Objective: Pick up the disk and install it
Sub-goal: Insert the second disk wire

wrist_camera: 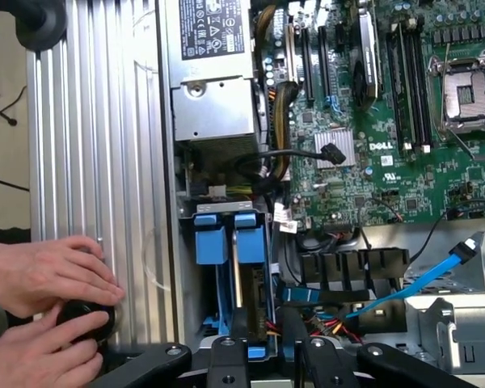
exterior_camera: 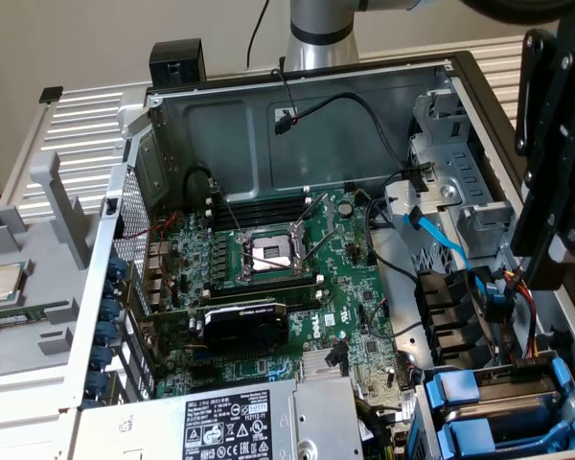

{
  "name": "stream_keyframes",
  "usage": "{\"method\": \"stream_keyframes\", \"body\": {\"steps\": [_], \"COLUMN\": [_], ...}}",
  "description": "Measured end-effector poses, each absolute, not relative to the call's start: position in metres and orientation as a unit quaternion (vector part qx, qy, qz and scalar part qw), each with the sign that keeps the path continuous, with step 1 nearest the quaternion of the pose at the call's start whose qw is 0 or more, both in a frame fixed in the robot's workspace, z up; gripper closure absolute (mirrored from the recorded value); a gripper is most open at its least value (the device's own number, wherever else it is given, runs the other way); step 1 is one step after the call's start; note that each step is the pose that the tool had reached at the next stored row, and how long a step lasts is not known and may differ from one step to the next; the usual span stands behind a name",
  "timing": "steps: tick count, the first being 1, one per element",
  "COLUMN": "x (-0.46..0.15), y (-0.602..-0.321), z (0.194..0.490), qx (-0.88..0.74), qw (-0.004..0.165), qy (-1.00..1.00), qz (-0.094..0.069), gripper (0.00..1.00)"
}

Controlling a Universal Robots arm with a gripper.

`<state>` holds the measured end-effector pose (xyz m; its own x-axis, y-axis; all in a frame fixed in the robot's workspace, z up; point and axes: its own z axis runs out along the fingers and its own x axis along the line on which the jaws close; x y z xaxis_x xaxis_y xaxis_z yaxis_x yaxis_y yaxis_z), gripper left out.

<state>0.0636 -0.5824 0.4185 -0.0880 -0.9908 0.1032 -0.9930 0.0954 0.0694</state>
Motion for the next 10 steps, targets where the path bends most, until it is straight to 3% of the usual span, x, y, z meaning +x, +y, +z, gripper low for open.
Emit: {"method": "stream_keyframes", "body": {"steps": [10], "x": [0.057], "y": [-0.571], "z": [0.406], "qx": [0.671], "qw": [0.068], "qy": [-0.738], "qz": [0.018], "gripper": [0.69]}}
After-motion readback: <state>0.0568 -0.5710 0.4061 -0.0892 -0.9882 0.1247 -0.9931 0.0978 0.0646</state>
